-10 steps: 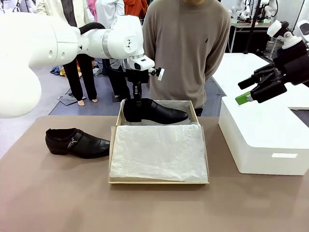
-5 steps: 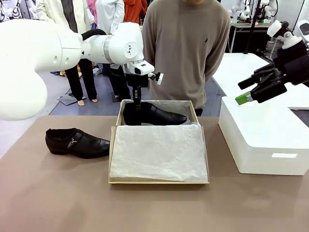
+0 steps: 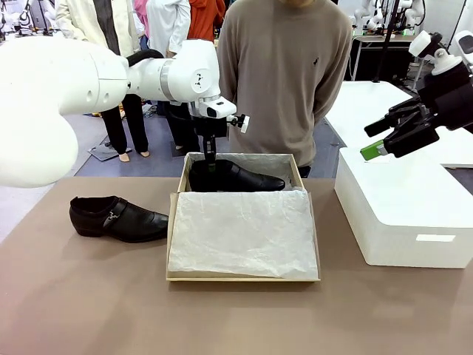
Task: Pack the shoes into the box.
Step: Place one shoe of the Shoes into the Shoes Box.
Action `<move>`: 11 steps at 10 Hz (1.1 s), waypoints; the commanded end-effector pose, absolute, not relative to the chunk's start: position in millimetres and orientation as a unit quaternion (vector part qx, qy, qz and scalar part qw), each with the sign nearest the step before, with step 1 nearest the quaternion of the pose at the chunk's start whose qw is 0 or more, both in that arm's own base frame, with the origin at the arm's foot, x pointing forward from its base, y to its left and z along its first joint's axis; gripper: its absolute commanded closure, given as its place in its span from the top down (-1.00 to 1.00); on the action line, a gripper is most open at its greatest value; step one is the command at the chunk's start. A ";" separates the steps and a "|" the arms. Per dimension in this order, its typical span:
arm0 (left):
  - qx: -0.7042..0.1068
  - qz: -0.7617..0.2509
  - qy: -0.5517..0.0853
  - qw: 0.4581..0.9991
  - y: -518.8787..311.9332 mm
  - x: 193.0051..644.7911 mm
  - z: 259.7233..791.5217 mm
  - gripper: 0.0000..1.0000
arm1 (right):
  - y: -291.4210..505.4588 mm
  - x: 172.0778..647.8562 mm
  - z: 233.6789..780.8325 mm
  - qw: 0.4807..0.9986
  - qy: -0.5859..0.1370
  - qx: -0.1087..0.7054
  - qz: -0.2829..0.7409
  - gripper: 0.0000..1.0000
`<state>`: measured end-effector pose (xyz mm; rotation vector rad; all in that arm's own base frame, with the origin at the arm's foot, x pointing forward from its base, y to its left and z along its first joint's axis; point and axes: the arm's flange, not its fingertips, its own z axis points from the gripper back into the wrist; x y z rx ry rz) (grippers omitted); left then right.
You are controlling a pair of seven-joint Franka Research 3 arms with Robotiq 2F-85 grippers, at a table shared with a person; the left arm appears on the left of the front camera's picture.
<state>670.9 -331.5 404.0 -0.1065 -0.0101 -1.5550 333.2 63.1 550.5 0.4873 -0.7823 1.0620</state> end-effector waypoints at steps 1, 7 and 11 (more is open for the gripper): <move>-0.052 -0.692 0.005 0.720 -335.6 678.0 416.8 -0.62 | 62.3 337.3 551.1 0.749 -0.370 0.234 0.496 1.00; -0.070 -0.682 0.014 0.728 -330.3 664.8 451.7 1.00 | 62.3 337.3 551.1 0.749 -0.370 0.234 0.496 1.00; -0.072 -0.666 0.002 0.742 -308.4 654.2 491.8 1.00 | 62.3 337.3 551.1 0.749 -0.370 0.234 0.496 1.00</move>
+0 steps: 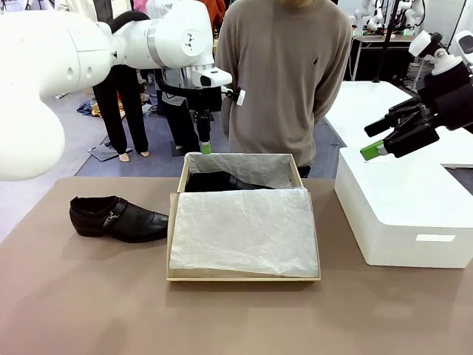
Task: Pack the shoes into the box.
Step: Place one shoe of the Shoes into the Shoes Box, then place the other shoe of the Shoes into the Shoes Box.
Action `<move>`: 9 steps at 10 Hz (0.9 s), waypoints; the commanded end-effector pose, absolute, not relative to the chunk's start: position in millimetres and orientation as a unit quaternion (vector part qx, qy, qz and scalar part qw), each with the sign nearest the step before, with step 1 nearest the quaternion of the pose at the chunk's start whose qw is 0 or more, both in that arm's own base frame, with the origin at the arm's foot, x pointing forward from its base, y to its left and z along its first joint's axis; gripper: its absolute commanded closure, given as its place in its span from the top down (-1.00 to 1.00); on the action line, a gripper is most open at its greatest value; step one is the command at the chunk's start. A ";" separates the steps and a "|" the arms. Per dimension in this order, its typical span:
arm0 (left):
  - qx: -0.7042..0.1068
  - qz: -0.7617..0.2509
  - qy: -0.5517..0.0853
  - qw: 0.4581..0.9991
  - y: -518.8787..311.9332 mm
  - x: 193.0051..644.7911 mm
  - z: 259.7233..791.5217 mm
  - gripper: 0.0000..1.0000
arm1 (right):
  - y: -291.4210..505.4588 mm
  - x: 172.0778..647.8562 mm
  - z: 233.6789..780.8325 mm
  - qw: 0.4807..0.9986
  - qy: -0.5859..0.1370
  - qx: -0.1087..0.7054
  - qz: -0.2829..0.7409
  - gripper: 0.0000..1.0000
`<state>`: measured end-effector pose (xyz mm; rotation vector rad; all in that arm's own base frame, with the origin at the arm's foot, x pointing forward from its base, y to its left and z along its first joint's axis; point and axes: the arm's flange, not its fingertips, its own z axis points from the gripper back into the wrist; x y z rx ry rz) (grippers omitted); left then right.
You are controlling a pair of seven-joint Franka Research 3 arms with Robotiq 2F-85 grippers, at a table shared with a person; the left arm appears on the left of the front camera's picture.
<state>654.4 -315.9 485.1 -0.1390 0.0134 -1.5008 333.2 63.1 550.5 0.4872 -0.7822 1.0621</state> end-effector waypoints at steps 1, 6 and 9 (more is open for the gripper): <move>-0.063 -0.686 0.010 0.725 -321.4 655.0 474.5 1.00 | 62.3 337.3 551.1 0.749 -0.370 0.234 0.496 1.00; -0.063 -0.686 0.010 0.725 -321.4 655.0 474.5 1.00 | 62.3 337.3 551.1 0.749 -0.370 0.234 0.496 1.00; -0.063 -0.686 0.010 0.725 -321.4 655.0 474.5 1.00 | 62.3 337.3 551.1 0.749 -0.370 0.234 0.496 1.00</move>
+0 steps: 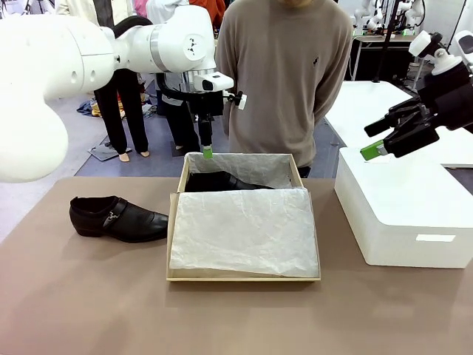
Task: Pack the shoes into the box.
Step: Place the other shoe of the Shoes into the Shoes Box.
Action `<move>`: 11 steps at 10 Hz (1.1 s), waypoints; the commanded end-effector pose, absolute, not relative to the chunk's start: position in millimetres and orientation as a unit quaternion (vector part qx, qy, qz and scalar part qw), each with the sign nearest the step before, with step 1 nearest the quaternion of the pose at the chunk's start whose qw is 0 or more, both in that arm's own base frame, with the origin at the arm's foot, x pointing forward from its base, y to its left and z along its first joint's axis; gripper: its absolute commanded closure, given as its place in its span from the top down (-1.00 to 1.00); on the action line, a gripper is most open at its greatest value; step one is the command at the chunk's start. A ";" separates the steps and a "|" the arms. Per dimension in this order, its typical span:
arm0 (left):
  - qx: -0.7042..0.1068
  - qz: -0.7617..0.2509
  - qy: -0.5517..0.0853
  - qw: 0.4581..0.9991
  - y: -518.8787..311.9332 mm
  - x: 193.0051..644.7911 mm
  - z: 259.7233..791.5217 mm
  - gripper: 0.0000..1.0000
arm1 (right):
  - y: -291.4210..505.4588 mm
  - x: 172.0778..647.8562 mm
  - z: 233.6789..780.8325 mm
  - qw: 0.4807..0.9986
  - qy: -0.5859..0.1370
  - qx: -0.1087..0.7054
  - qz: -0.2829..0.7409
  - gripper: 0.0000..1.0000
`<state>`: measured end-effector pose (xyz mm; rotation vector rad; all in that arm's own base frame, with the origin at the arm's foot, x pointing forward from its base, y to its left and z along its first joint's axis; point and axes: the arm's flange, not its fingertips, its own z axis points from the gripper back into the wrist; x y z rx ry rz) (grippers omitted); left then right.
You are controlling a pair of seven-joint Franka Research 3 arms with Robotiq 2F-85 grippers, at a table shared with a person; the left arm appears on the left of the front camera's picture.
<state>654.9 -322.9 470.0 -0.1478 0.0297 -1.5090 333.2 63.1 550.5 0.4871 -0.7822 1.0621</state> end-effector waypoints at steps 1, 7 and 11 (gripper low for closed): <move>-0.063 -0.686 0.010 0.725 -321.4 655.0 474.5 1.00 | 62.3 337.3 551.1 0.749 -0.370 0.234 0.496 1.00; -0.024 -0.712 -0.016 0.702 -255.7 593.7 504.4 1.00 | 62.3 337.3 551.1 0.749 -0.370 0.234 0.496 1.00; 0.011 -0.740 -0.030 0.672 -170.2 570.6 520.3 1.00 | 62.3 337.3 551.1 0.749 -0.370 0.234 0.496 1.00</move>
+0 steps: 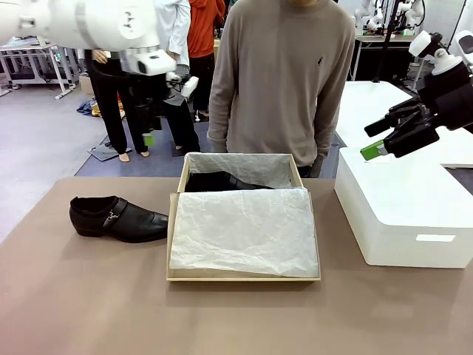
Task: Pack the shoes into the box.
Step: Place the other shoe of the Shoes into the Shoes Box.
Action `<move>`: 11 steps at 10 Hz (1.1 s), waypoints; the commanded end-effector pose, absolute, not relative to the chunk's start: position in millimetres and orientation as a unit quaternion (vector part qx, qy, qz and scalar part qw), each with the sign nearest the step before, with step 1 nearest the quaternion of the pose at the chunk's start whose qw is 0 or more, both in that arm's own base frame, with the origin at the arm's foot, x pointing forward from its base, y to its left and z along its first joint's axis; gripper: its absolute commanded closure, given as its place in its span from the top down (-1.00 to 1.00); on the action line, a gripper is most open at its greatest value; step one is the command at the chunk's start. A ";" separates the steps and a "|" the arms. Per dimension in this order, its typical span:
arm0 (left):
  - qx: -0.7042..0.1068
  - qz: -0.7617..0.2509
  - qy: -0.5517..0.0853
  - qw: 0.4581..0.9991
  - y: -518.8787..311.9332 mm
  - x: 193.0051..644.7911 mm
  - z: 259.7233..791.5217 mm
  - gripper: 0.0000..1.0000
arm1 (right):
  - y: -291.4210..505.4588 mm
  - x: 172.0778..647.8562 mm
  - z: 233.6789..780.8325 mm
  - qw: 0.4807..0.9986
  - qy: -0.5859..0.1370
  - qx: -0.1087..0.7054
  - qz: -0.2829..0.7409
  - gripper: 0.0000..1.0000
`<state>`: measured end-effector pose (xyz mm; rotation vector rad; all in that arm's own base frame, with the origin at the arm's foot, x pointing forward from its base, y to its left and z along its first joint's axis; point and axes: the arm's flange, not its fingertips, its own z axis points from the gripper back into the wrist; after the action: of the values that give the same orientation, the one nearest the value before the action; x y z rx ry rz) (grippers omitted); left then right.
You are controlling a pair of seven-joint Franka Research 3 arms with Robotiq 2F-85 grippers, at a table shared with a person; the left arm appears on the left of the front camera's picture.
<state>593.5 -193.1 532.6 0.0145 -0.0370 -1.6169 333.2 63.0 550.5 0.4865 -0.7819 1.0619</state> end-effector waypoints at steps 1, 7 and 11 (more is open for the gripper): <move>0.000 -0.742 -0.032 0.670 -152.2 570.7 519.8 1.00 | 62.3 337.3 551.1 0.749 -0.370 0.234 0.496 1.00; -0.015 -0.699 -0.057 0.713 -113.7 577.6 506.5 1.00 | 62.3 337.3 551.1 0.749 -0.370 0.234 0.496 1.00; -0.001 -0.723 -0.039 0.689 -111.3 584.2 508.5 1.00 | 62.3 337.3 551.1 0.749 -0.370 0.234 0.496 1.00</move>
<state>583.8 -114.8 507.0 -0.0140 -0.0956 -1.6063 333.1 63.0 550.6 0.4862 -0.7818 1.0620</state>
